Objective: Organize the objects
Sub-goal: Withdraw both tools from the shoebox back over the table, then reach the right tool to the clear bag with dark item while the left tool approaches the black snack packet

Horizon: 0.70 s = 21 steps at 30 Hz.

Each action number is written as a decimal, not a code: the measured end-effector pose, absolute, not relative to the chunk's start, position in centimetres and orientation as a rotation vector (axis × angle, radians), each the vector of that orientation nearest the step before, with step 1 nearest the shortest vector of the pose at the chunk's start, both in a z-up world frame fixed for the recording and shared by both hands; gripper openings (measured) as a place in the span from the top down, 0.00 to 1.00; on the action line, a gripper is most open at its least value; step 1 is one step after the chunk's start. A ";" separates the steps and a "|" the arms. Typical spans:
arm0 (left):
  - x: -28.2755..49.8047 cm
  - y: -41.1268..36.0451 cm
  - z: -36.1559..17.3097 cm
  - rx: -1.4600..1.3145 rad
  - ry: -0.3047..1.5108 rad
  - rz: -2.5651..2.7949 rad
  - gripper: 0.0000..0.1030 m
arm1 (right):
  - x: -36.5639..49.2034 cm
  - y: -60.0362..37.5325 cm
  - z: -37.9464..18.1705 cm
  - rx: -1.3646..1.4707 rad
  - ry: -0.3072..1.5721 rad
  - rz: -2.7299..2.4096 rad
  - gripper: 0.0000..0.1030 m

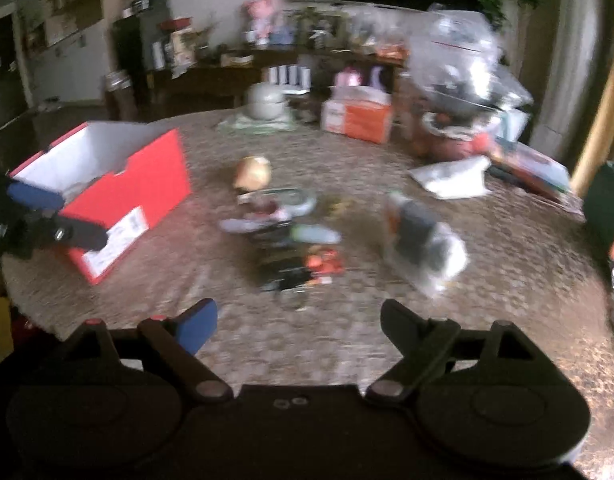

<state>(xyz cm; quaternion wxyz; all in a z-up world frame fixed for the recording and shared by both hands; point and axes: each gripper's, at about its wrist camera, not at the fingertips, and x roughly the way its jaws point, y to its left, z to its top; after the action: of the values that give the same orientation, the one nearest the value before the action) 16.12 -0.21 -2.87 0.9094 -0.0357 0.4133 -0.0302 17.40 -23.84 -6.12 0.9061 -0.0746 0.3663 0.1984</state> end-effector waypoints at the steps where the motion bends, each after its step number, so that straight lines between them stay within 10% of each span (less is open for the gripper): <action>1: 16.5 -0.7 -3.1 -0.068 0.853 -0.061 0.01 | 17.8 -24.6 -6.1 -0.148 0.756 0.397 0.14; 21: 27.3 -6.1 -8.3 -0.138 0.982 0.027 0.01 | 27.6 -31.0 -9.7 -0.144 0.821 0.338 0.14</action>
<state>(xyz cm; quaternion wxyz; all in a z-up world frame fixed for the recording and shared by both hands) 27.33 -6.11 -8.33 0.8796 -0.0664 0.4709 0.0131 27.65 -30.99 -9.68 0.9007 -0.0695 0.3967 0.1632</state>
